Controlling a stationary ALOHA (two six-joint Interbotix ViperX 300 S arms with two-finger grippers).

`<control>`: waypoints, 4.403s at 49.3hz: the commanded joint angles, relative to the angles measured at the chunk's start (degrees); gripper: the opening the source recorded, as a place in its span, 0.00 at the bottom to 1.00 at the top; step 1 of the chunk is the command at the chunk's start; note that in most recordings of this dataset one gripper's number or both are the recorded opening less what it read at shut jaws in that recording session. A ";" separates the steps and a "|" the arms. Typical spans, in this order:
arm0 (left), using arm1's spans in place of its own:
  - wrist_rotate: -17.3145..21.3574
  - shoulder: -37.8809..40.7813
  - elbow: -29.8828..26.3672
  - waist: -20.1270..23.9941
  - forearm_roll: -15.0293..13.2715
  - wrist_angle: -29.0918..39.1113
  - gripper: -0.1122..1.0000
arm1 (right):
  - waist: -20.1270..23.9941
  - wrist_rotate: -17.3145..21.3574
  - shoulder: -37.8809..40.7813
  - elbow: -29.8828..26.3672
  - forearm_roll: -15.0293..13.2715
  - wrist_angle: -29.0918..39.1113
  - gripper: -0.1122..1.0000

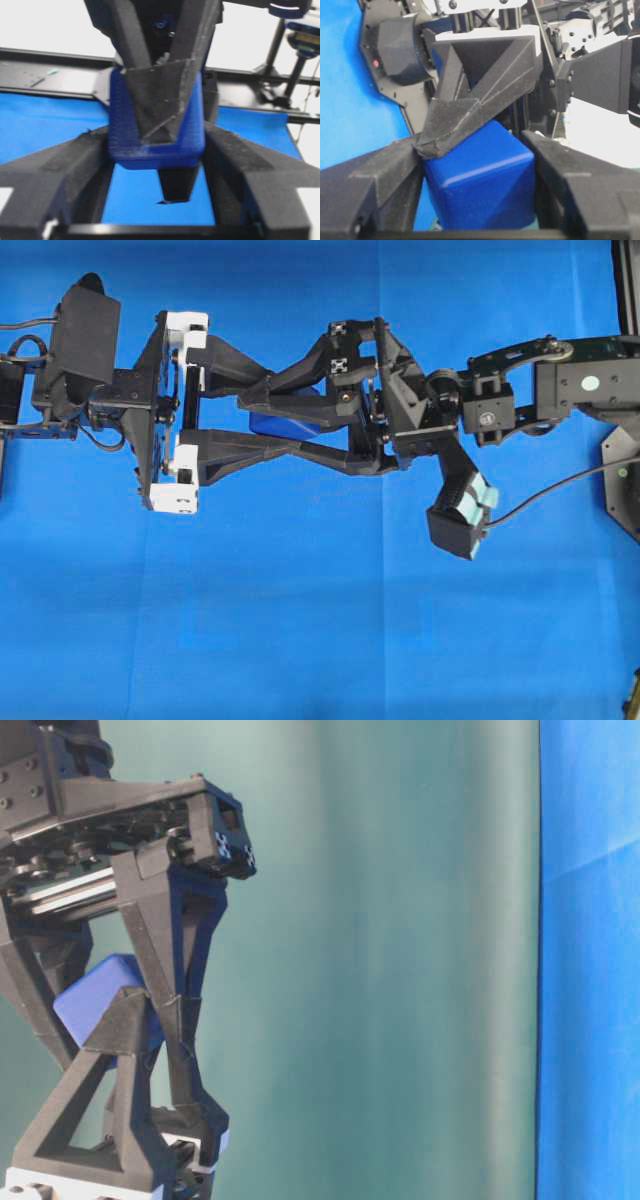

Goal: Handover the blue block to the right arm after grasping it with the left arm, then place it in the designated position.
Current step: 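Open the left gripper and pull the cube right with the right gripper, then carry the cube right and rotate the right gripper downward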

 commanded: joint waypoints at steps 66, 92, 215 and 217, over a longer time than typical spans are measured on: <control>-1.93 -3.78 2.64 0.00 0.09 0.35 0.93 | 1.32 0.97 -12.83 9.05 0.35 6.68 0.50; -2.02 -5.54 3.87 -0.09 0.09 0.35 0.93 | 5.01 0.97 -23.20 14.33 0.35 15.12 0.50; -1.23 -5.62 3.69 -0.09 0.18 0.18 0.93 | 5.10 56.69 -23.55 14.24 15.73 22.32 0.49; -1.23 -5.62 3.69 -0.09 0.18 0.09 0.93 | 5.01 56.69 -23.64 14.24 15.73 22.50 0.49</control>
